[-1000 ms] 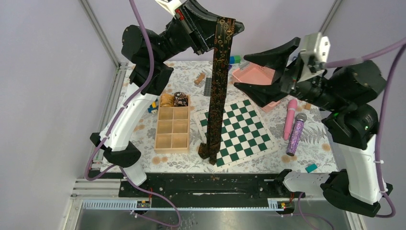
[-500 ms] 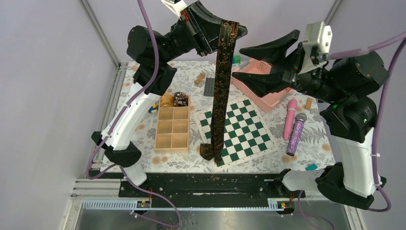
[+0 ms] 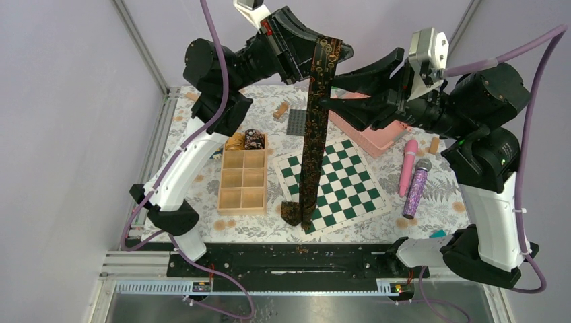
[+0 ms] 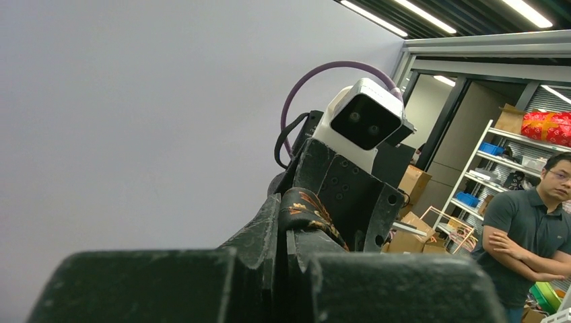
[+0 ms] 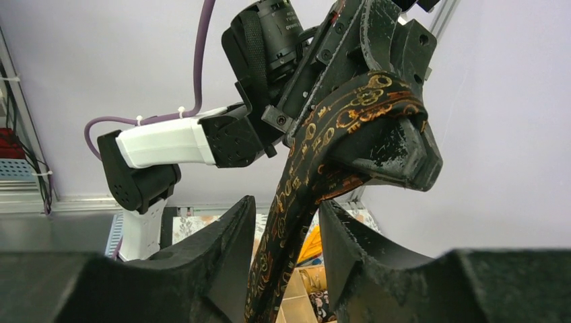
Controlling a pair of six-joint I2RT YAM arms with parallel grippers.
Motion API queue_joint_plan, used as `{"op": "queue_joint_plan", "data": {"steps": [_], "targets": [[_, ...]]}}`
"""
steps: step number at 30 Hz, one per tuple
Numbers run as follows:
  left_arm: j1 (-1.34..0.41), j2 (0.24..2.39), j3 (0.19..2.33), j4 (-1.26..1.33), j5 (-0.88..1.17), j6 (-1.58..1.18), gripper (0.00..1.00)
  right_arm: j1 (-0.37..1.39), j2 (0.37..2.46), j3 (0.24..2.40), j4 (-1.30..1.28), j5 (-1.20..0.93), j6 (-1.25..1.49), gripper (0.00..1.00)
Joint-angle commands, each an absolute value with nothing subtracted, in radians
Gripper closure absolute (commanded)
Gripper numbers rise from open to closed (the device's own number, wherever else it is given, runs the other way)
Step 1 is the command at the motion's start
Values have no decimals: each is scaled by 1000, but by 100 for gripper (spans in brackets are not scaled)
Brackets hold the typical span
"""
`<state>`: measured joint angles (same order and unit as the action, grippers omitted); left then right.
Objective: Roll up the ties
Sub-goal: Flatten out the tie at the center of the board.
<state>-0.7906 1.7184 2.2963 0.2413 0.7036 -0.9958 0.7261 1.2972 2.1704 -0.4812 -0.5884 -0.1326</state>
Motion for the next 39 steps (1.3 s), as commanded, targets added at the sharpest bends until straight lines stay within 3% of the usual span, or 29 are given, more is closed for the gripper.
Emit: {"op": "queue_joint_plan", "data": {"steps": [1, 4, 7, 11, 31, 39], "targets": [[-795, 1704, 2282, 295, 717, -1004, 100, 720, 1303, 2214, -454, -618, -113, 58], [-795, 1702, 2272, 302, 719, -1005, 100, 720, 1303, 2214, -453, -608, -111, 59], [-795, 1697, 2269, 303, 720, -1001, 100, 720, 1292, 2194, -454, -587, -118, 45], [-796, 1693, 2268, 300, 722, -993, 100, 721, 1255, 2160, -444, -566, -140, 39], [-796, 1698, 2266, 321, 728, -1013, 100, 720, 1236, 2123, -443, -570, -152, 39], [-796, 1701, 2261, 330, 735, -1017, 100, 720, 1267, 2137, -442, -598, -138, 44]]}}
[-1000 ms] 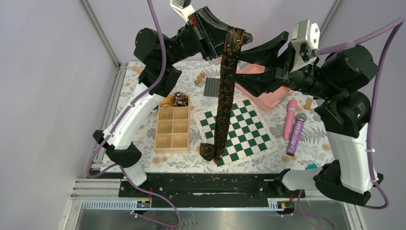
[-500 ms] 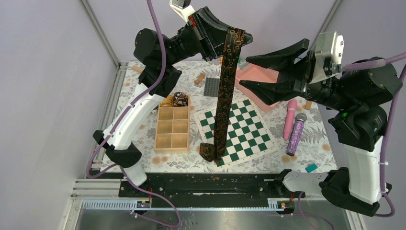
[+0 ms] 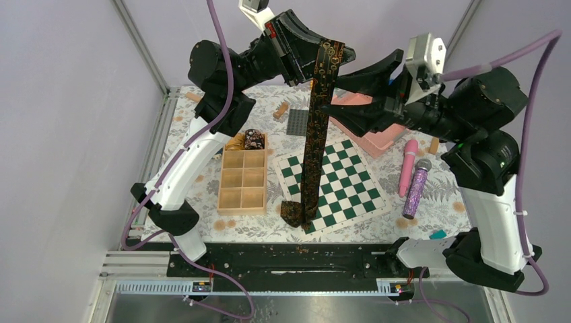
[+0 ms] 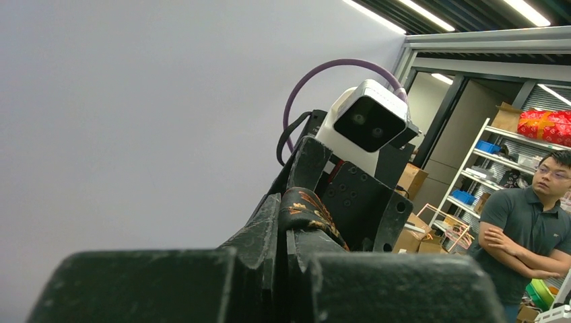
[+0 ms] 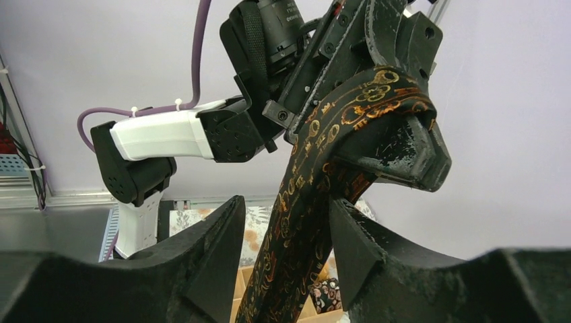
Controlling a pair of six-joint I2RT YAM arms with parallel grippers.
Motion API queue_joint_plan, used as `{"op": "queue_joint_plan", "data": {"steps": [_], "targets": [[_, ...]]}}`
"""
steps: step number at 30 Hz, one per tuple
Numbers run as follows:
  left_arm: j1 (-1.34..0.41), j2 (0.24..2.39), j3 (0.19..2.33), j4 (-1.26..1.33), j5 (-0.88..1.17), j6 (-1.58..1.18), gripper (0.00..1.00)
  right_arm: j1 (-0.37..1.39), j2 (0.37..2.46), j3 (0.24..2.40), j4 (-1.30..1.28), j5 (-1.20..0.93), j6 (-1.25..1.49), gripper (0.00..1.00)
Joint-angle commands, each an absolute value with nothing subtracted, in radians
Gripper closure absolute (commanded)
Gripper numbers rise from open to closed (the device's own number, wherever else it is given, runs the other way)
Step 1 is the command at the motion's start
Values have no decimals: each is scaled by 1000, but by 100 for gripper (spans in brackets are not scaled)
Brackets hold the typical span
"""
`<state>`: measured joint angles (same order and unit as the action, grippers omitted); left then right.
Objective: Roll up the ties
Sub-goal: Flatten out the tie at the center of the board.
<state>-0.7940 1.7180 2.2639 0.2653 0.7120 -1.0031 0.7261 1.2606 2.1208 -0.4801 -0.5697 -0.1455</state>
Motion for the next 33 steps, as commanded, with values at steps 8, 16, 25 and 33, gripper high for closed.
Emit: {"op": "queue_joint_plan", "data": {"steps": [8, 16, 25, 33], "targets": [[-796, 1696, 2251, 338, 735, -1017, 100, 721, 1275, 2140, -441, -611, -132, 61], [-795, 1697, 2238, 356, 738, -1028, 97, 720, 1281, 2182, -441, -577, -123, 97], [-796, 1695, 2237, 377, 746, -1040, 82, 721, 1300, 2221, -442, -533, -116, 100], [-797, 1692, 2229, 383, 758, -1040, 72, 720, 1315, 2241, -442, -529, -110, 100]]}}
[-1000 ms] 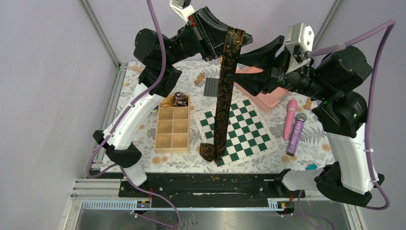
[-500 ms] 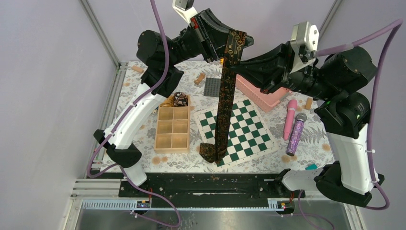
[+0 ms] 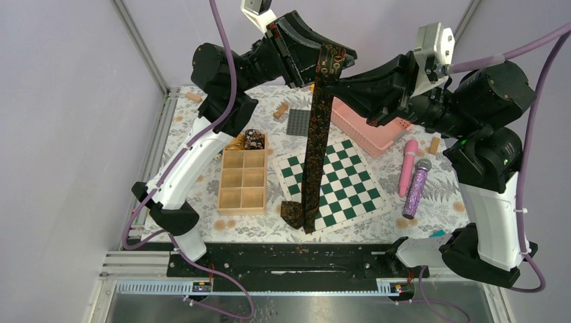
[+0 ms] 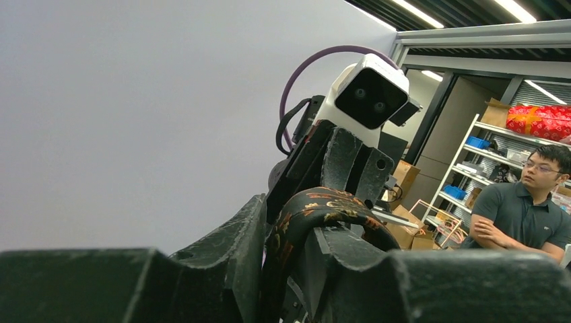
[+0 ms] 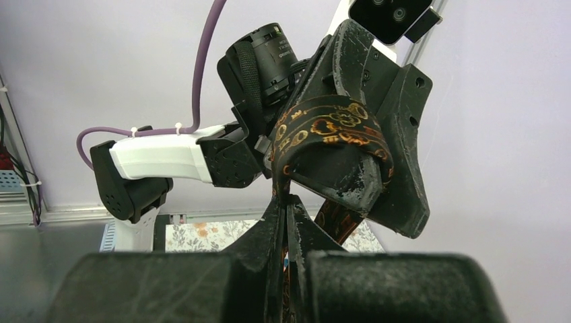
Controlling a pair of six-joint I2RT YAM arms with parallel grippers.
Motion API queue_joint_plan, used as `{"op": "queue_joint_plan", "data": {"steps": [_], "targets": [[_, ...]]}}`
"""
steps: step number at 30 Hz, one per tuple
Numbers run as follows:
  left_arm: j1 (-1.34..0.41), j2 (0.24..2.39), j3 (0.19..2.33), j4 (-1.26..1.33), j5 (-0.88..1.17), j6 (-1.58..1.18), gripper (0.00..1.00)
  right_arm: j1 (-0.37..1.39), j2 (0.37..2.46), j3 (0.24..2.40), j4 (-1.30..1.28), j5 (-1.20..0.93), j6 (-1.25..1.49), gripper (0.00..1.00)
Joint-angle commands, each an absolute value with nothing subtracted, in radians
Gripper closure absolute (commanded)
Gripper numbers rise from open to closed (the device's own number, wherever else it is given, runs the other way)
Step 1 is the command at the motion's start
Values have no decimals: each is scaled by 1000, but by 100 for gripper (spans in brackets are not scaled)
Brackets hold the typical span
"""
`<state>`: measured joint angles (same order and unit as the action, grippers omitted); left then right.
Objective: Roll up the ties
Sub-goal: Flatten out the tie at the center of the board.
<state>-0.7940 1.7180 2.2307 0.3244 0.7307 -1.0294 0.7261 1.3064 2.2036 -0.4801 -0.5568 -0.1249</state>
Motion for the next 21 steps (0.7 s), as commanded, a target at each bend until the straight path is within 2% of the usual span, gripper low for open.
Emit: {"op": "queue_joint_plan", "data": {"steps": [1, 10, 21], "targets": [[-797, 1692, 2228, 386, 760, -1040, 69, 719, 1317, 2243, -442, -529, -109, 100], [-798, 1678, 2196, 402, 770, -1037, 61, 721, 1328, 2277, -442, -520, -111, 100], [-797, 1677, 2173, 394, 765, -1023, 69, 721, 1319, 2273, -442, -540, -106, 100]]}}
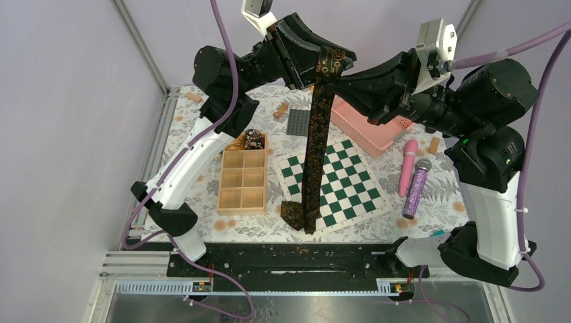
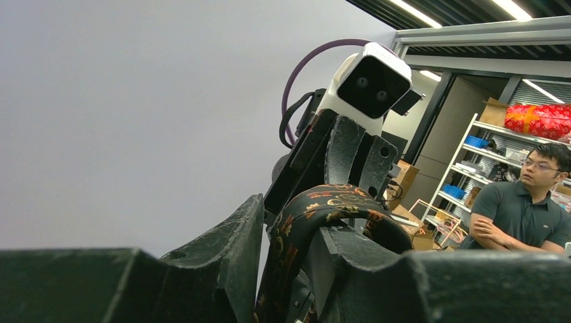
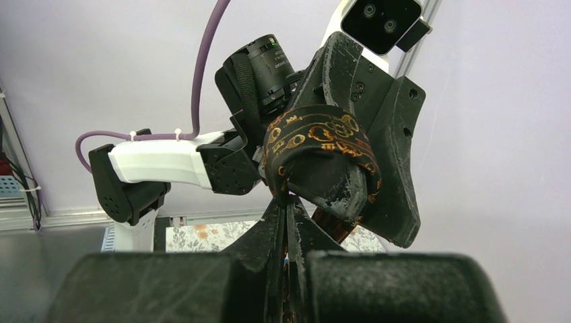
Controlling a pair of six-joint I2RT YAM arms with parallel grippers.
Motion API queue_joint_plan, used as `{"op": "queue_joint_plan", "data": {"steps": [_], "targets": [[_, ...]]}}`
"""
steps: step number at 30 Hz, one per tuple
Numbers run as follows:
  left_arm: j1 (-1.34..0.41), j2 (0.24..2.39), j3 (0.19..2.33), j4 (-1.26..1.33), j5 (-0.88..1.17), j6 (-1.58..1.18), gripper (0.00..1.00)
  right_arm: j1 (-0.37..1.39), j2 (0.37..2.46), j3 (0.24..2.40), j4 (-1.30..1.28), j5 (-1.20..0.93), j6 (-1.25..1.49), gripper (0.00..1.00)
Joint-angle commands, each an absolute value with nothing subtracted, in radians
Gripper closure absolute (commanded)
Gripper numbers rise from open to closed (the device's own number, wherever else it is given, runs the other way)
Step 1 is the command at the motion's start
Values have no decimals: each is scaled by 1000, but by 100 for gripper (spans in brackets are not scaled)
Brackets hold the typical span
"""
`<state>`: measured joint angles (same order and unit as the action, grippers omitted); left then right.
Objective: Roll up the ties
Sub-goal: Flatten out the tie at the center of the board.
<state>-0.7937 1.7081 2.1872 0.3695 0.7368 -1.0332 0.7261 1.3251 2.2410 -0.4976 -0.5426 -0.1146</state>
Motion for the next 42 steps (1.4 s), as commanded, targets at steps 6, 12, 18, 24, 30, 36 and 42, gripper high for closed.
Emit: {"op": "queue_joint_plan", "data": {"steps": [6, 12, 18, 24, 30, 36, 42], "targets": [[-798, 1678, 2164, 394, 767, -1020, 64, 719, 1319, 2280, -443, -534, -103, 100], [-799, 1675, 2148, 394, 770, -1016, 59, 720, 1322, 2285, -442, -529, -104, 100], [-799, 1671, 2122, 404, 770, -1014, 57, 719, 1314, 2279, -441, -515, -109, 100], [-799, 1673, 2123, 419, 764, -1020, 67, 721, 1305, 2253, -443, -517, -112, 100], [-799, 1673, 2147, 412, 766, -1016, 76, 721, 1298, 2227, -442, -524, -110, 100], [-799, 1673, 2159, 423, 761, -1026, 100, 720, 1277, 2185, -441, -518, -117, 95], [-795, 1666, 2221, 292, 727, -935, 100, 720, 1212, 2098, -425, -468, -134, 59]]}}
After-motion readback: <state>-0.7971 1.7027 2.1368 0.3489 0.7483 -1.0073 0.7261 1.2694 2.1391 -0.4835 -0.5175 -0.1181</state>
